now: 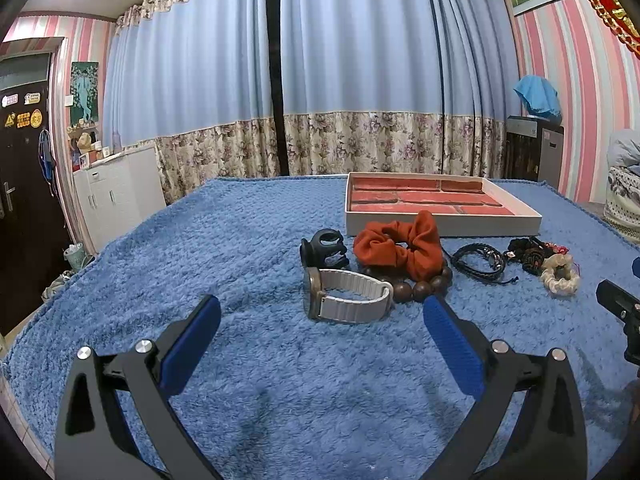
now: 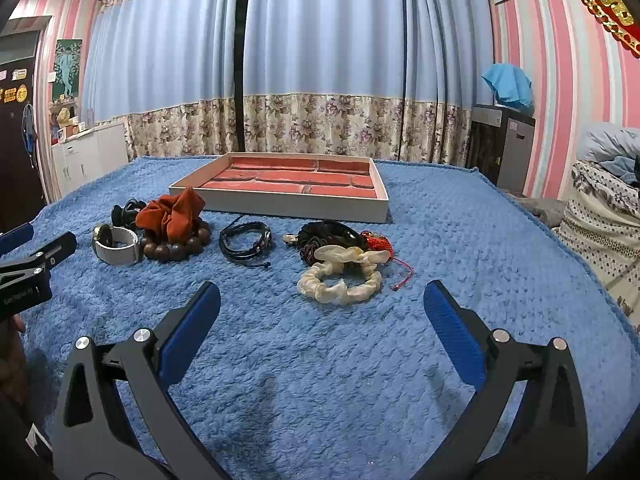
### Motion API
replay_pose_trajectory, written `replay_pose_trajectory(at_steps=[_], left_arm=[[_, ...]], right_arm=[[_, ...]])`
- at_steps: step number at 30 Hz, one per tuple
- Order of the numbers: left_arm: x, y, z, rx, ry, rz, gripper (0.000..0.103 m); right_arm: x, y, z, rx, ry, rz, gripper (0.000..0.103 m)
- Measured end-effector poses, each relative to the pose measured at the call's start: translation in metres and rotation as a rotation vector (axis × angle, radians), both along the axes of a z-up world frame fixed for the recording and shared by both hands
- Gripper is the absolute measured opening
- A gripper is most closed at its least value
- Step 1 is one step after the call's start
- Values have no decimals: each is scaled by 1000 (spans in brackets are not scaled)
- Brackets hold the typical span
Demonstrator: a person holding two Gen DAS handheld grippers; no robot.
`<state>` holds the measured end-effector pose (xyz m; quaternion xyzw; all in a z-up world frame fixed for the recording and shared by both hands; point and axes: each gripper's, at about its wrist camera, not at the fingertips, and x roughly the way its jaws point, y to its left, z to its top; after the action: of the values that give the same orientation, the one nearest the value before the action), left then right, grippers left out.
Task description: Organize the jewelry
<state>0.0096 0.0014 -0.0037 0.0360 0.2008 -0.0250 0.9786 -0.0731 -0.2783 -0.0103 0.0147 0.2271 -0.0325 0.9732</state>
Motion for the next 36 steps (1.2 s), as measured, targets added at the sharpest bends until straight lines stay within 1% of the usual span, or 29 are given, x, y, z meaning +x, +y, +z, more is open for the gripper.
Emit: replay_pose_trajectory(at_steps=[36], left_arm=[[0, 1, -1, 5, 8, -3, 99]], right_arm=[[1, -2, -2, 4, 10, -5, 99]])
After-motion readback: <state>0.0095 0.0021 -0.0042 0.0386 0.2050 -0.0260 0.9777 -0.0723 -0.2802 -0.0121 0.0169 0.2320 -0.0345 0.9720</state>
